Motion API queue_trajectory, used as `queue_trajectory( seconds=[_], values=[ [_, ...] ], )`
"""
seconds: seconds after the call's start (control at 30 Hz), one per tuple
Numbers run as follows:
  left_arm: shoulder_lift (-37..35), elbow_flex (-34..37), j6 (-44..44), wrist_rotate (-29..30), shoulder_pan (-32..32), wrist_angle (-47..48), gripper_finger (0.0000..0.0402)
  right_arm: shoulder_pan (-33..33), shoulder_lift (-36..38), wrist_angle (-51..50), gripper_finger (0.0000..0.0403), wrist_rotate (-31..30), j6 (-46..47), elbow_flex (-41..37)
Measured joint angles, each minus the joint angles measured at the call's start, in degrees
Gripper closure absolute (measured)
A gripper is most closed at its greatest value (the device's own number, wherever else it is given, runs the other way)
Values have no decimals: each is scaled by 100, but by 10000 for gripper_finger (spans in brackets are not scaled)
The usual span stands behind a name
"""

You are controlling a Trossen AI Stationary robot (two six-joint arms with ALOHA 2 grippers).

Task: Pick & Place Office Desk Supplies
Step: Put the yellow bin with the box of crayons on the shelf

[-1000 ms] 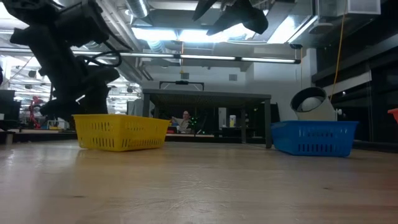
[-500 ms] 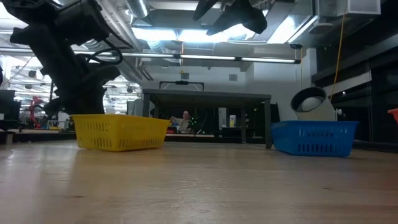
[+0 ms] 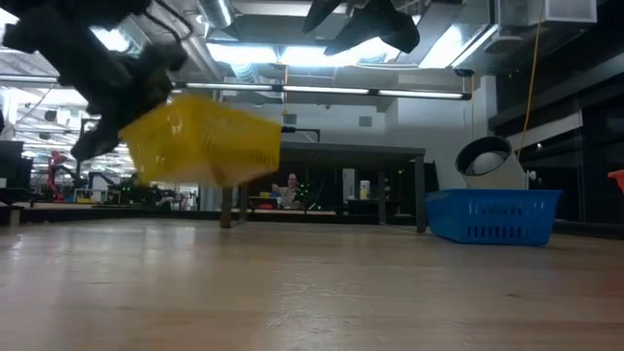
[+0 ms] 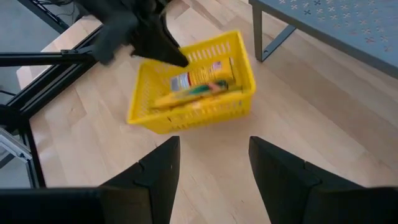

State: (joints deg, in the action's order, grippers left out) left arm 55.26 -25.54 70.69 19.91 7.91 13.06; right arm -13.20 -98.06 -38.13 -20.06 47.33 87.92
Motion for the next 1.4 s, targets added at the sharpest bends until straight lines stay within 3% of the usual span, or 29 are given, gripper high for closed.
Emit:
queue_trajectory(
  seconds=[0.37, 0.5, 0.6, 0.8, 0.9, 1.13, 1.27, 1.4],
  values=[
    [-1252, 0, 1066, 1691, 694, -95, 397, -36, -2, 2, 209, -24, 15, 0],
    [-1462, 0, 1302, 2590, 578, -134, 398, -29, -2, 17, 209, -28, 17, 0],
    [-1469, 0, 1400, 2897, 272, -134, 398, -30, -2, 96, 209, -20, 23, 0],
    [-1285, -53, 844, 2359, -817, -641, 398, -4, -2, 175, 209, 179, 17, 0],
    [-1102, -480, 258, 1851, -1459, -549, 398, 45, -2, 177, 209, 395, 2, 0],
    [-168, -2105, -349, 726, -2666, 1031, 398, 186, -2, 181, 209, 889, -49, 0],
    [532, -2892, -615, 177, -3083, 2014, 398, 219, -2, 184, 209, 1017, -90, 0],
    [1036, -3524, -866, -190, -3422, 2406, 398, 217, -2, 201, 209, 1013, -151, 0]
  ],
)
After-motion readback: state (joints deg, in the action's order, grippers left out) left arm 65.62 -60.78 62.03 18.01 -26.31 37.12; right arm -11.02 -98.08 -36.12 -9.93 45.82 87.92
